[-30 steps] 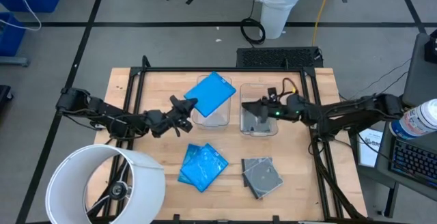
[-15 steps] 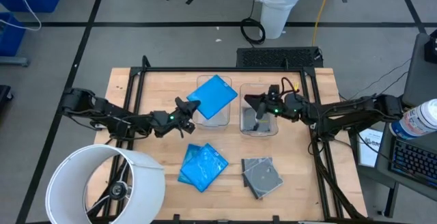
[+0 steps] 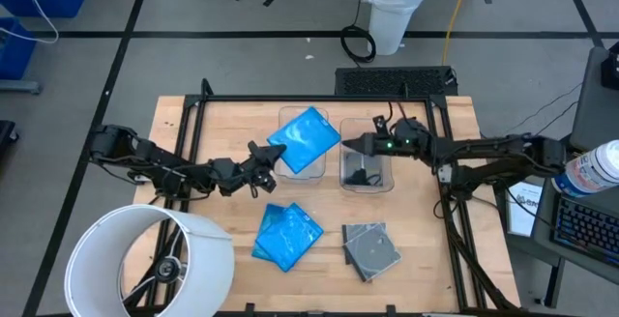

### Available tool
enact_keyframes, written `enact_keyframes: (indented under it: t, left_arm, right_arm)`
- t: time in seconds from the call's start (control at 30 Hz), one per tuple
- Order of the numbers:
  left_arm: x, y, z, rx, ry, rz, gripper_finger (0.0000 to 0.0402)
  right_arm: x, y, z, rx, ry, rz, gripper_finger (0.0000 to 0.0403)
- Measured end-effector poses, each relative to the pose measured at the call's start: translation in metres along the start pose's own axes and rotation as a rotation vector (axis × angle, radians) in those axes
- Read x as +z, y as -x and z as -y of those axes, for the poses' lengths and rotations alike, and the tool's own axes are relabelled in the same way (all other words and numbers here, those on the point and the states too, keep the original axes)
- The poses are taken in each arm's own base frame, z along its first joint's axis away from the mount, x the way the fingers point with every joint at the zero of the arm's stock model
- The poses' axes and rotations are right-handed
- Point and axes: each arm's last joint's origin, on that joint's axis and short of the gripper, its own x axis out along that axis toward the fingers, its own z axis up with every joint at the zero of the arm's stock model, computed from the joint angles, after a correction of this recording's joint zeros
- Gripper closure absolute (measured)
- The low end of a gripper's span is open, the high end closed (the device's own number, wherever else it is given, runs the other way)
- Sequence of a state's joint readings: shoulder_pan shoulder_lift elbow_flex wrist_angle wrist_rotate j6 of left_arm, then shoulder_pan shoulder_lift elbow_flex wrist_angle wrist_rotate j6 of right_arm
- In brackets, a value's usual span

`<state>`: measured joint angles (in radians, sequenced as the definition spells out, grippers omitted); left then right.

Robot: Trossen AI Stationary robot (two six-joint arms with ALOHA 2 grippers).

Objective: Pick & place jewel cases by type
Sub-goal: Put the blue CD case into the left transparent bin

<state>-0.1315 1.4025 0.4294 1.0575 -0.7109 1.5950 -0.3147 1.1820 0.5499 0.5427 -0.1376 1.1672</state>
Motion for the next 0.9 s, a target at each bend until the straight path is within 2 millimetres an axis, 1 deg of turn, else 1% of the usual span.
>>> enact_keyframes:
  t: [0.1, 0.23, 0.43, 0.63, 0.9]
  left_arm:
    - [0.000, 0.000, 0.000, 0.000, 0.007, 0.004, 0.0362]
    - [0.001, 0.000, 0.000, 0.000, 0.005, 0.009, 0.0362]
    - [0.002, 0.000, 0.000, 0.001, 0.000, 0.052, 0.0361]
    - [0.002, 0.000, -0.001, 0.011, -0.001, 0.086, 0.0360]
    - [-0.004, -0.005, -0.001, 0.012, 0.004, 0.055, 0.0360]
  right_arm:
    - [0.007, 0.001, 0.000, 0.029, -0.024, 0.021, 0.0202]
    - [0.012, 0.001, -0.003, 0.067, -0.020, 0.048, 0.0197]
    - [0.011, -0.001, -0.002, 0.088, -0.042, 0.003, 0.0206]
    - [0.010, -0.009, 0.003, 0.101, -0.073, 0.004, 0.0208]
    - [0.011, -0.017, 0.001, 0.217, -0.090, -0.004, 0.0220]
